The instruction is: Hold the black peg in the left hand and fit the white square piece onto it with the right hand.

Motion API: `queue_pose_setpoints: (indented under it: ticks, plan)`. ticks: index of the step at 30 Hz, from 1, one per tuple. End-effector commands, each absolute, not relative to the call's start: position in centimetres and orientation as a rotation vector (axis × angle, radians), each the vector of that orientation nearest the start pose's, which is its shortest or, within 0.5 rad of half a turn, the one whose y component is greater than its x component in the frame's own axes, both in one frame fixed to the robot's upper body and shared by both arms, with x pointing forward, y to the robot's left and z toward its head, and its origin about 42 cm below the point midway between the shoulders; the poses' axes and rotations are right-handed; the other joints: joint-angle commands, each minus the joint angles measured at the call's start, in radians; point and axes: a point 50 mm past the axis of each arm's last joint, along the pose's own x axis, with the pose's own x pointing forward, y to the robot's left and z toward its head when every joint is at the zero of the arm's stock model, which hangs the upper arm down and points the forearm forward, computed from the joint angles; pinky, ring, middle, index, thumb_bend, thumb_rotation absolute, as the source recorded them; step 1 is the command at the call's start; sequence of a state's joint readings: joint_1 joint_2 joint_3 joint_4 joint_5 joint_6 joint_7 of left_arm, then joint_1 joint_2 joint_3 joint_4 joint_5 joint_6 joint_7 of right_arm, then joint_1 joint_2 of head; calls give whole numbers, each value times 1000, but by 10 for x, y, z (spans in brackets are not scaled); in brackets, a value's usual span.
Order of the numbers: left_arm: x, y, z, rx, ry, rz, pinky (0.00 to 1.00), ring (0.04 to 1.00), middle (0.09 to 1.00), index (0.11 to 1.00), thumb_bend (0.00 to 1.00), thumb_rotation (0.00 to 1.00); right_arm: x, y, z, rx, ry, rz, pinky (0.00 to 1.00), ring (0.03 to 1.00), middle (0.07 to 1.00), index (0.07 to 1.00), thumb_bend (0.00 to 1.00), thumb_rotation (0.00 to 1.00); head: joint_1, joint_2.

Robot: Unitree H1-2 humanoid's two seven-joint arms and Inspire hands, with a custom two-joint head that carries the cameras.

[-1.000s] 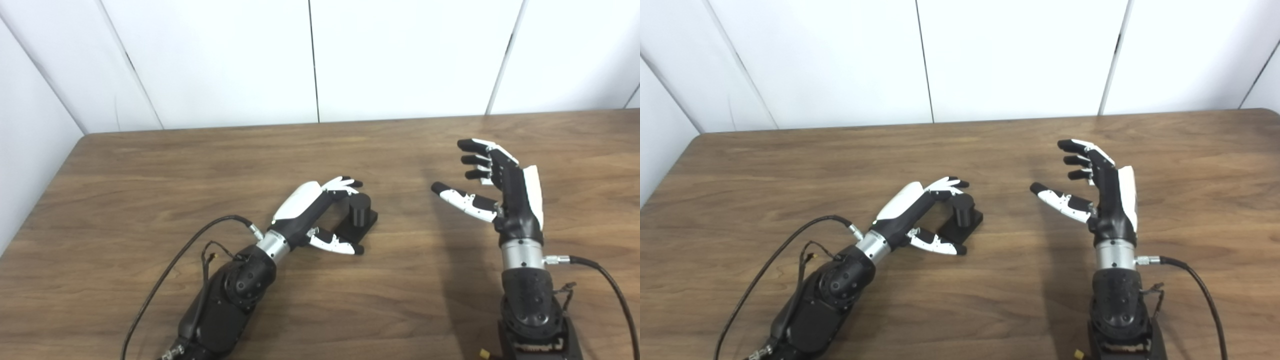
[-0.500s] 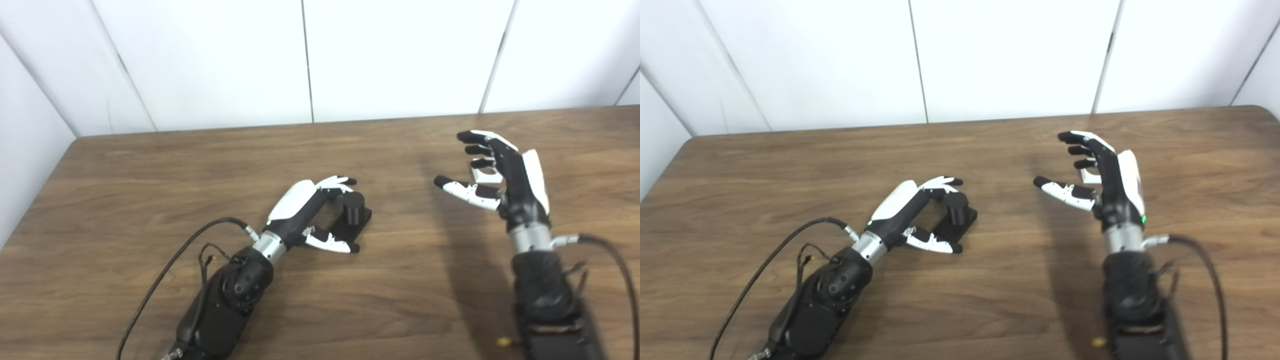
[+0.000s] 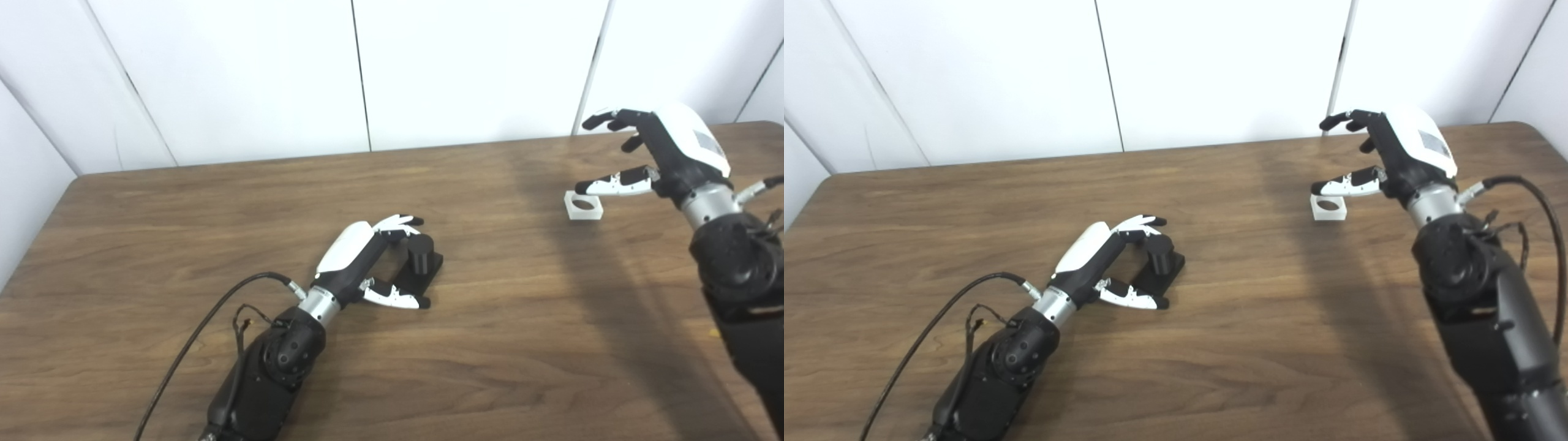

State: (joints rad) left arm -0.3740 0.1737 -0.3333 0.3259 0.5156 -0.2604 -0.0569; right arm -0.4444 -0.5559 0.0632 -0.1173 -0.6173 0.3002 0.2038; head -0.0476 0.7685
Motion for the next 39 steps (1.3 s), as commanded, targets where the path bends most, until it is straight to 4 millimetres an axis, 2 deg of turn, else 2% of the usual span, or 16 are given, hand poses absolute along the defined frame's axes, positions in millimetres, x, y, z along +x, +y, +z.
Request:
queue_pose_setpoints:
  ticks: [1,13,18,28,39]
  plan:
    - [387,159,127,794,-327,-500,814,931,886,625,812,148,403,-333,327,-1208,-274,-85,594,771,814,713,795,141,-2,0]
    - [387,161,128,799,-331,-498,808,932,885,623,818,148,439,-338,329,-1393,-138,36,638,792,823,737,781,206,1,-2]
    - [387,161,128,799,-332,-498,807,931,886,623,818,154,451,-339,323,-1443,-96,67,626,795,828,749,790,191,2,-2]
    - [387,161,129,801,-332,-500,812,933,887,627,818,163,470,-340,315,-1534,-34,115,632,812,839,761,767,231,5,-4]
    - [387,162,130,811,-333,-497,808,931,885,627,821,153,482,-342,311,-1550,13,152,724,847,855,775,798,246,6,-6]
